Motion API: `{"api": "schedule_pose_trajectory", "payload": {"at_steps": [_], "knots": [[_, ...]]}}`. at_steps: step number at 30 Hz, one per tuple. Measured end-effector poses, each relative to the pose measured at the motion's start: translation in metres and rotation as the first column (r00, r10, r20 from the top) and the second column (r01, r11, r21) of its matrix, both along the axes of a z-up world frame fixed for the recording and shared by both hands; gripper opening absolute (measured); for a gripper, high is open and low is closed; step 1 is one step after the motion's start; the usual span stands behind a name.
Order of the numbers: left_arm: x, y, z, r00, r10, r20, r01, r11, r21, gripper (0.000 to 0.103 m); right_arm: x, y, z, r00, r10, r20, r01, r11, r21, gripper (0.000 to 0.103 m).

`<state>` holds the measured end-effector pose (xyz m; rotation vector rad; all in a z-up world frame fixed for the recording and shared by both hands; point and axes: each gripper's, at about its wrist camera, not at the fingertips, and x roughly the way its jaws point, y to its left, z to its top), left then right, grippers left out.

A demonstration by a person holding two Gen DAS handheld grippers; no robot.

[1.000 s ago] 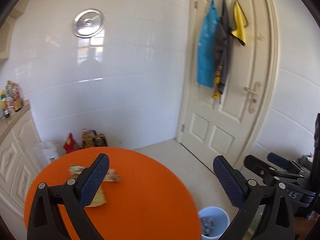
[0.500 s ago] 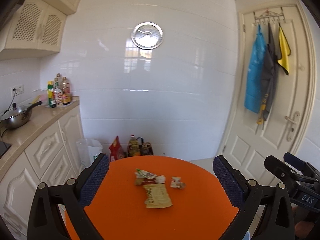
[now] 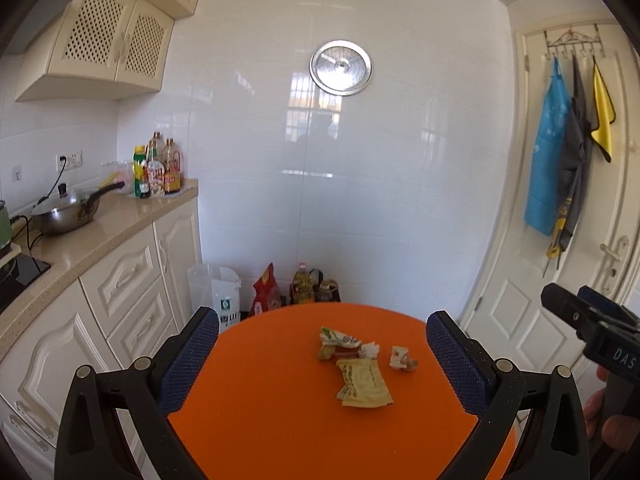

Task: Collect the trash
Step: 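Return both open tools to the orange table, then grasp the yellow snack wrapper with the left tool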

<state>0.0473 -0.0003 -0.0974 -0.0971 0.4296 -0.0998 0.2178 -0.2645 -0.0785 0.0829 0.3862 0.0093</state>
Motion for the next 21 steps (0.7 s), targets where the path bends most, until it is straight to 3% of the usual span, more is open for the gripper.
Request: {"api": "schedule_pose_trajectory", "payload": {"at_steps": [10,21], "knots": [[0.103,-0.047,-0.062,0.972,-0.046,-0.228,0.056,0.998,0.035,0.102,0.063,-0.022,-0.060,0.981,-0.011,-0.193,0.010,1.000,-0.007,0.103],[0.282,-0.123,-0.136,0.883,-0.065,-0.465,0.128,0.986,0.106,0.101,0.114,-0.056,-0.122,0.935,-0.045,-0.352,0.055,0.998,0.018,0.103]]}}
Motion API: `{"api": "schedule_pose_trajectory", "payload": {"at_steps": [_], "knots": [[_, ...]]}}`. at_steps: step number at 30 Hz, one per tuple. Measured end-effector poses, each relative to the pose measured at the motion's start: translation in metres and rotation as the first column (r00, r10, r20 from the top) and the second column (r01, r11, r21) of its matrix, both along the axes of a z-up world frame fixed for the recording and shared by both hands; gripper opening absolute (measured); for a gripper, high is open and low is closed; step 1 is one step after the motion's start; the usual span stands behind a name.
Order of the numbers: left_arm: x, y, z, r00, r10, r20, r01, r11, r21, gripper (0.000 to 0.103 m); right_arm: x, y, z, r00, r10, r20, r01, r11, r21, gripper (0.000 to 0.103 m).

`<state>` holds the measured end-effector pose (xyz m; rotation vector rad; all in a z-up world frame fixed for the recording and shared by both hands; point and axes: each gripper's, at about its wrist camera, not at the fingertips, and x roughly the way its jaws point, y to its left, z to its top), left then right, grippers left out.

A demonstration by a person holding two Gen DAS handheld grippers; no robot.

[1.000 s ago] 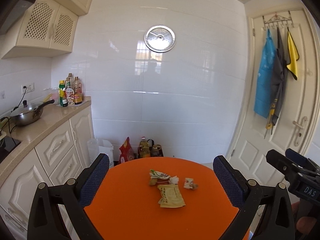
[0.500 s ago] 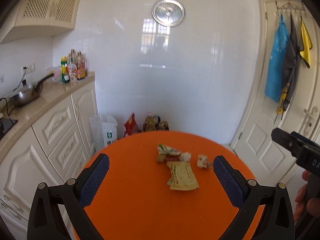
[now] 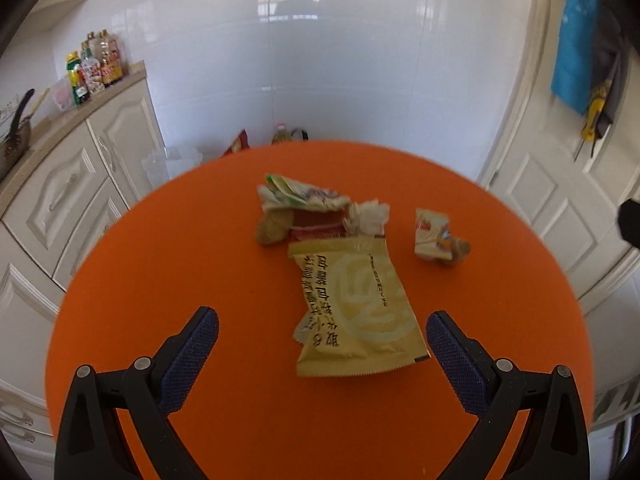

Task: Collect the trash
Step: 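Grasp the yellow snack wrapper with the left tool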

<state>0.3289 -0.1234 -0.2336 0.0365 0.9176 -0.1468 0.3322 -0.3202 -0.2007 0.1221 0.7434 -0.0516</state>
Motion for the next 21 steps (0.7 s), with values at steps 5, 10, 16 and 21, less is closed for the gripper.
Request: {"api": "schedule_pose_trajectory", "payload": {"at_steps": [5,10,16,21], "knots": [[0.066,-0.034,-0.026,0.999,-0.011,-0.040,0.013,0.998,0.055,0.095,0.017,-0.011,-0.023,0.998,-0.011,-0.060,0.011,1.000,0.009,0.103],[0.113,-0.039,-0.028,0.998,-0.037,-0.058,0.033,0.997,-0.067,0.036,0.030,-0.007,-0.036,0.996,0.002,-0.093,-0.001,1.000,0.012,0.103],[0.164,-0.045,-0.022,0.997,-0.060,-0.041,0.054,0.990,-0.130,0.019,0.037,0.004,-0.047,0.993,0.029,-0.118,-0.027,0.999,0.023,0.103],[0.197,-0.041,-0.019,0.997,-0.071,-0.028,0.064,0.979,-0.193,0.012,0.040,0.010,-0.054,0.989,0.046,-0.142,-0.043,0.999,0.019,0.103]]}}
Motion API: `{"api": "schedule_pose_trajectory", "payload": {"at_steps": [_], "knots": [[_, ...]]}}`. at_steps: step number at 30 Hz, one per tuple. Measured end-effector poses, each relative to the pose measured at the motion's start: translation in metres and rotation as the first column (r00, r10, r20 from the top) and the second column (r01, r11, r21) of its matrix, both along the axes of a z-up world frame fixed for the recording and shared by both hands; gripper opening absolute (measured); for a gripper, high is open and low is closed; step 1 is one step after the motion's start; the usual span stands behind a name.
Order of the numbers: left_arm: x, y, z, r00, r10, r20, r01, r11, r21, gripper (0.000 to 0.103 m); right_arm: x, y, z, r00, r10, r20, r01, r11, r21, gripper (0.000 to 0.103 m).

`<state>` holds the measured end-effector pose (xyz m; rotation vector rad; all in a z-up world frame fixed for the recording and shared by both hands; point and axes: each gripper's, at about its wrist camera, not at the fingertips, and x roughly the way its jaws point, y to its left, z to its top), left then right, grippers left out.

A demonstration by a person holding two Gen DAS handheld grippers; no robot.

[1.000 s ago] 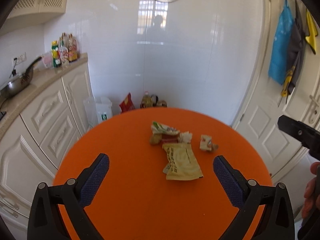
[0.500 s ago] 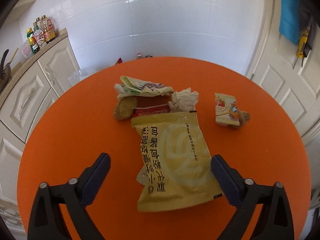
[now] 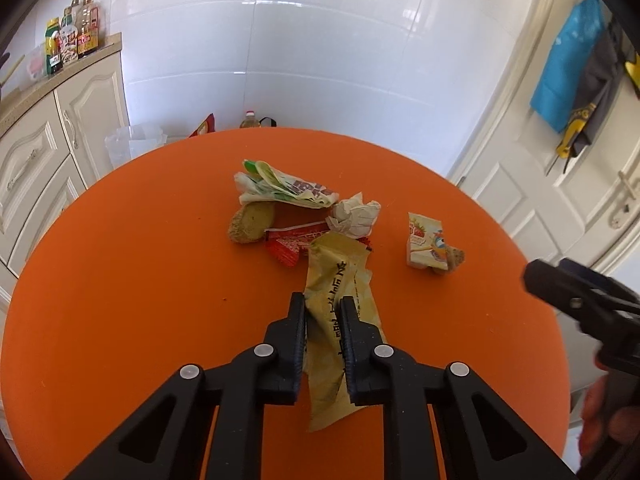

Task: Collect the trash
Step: 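Grasp the yellow snack wrapper with the left tool, then close the right tool on the brown round ball while the left tool holds the yellow wrapper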

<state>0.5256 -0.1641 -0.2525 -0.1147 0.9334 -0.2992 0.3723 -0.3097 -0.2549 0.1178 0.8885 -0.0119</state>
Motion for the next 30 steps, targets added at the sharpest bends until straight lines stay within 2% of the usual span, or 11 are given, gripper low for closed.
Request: {"api": "schedule_pose_trajectory", "payload": {"at_steps": [4,8,9,11,15,22,26,29,30], "knots": [[0.027,-0.007,0.000,1.000,-0.005,0.010,0.004,1.000,0.003,0.012,0.003,0.003,-0.007,1.000,0.004,-0.017,-0.004,1.000,0.003,0.103],[0.036,-0.016,-0.017,0.999,-0.005,-0.032,0.006,1.000,0.025,0.021,0.006,0.006,-0.013,1.000,0.006,-0.028,-0.006,1.000,0.005,0.103],[0.039,-0.017,-0.019,1.000,-0.005,-0.021,0.005,1.000,0.024,0.021,0.008,0.007,-0.014,1.000,0.008,-0.031,-0.008,1.000,0.003,0.103],[0.044,-0.023,-0.022,1.000,-0.011,-0.007,0.011,1.000,0.022,0.017,0.009,0.008,-0.017,0.999,0.008,-0.037,-0.008,1.000,0.001,0.103],[0.054,-0.019,-0.017,1.000,-0.007,-0.016,0.006,0.998,-0.063,0.010,0.014,0.010,-0.024,0.999,0.015,-0.052,-0.016,1.000,-0.011,0.103],[0.065,0.011,-0.012,0.999,0.048,-0.003,-0.048,0.995,-0.085,0.008,0.024,0.018,-0.046,0.994,0.052,-0.094,-0.056,0.997,-0.044,0.103],[0.064,0.018,-0.005,0.996,0.092,0.010,-0.091,0.993,-0.073,0.008,0.028,0.022,-0.052,0.994,0.064,-0.084,-0.070,0.996,-0.063,0.103],[0.074,0.016,-0.003,0.993,0.118,0.018,-0.117,0.991,-0.059,0.008,0.038,0.027,-0.057,0.994,0.084,-0.065,-0.090,0.992,-0.089,0.095],[0.077,0.021,-0.003,0.992,0.123,0.018,-0.122,0.991,-0.063,0.008,0.041,0.029,-0.059,0.994,0.089,-0.070,-0.096,0.991,-0.097,0.087]]}}
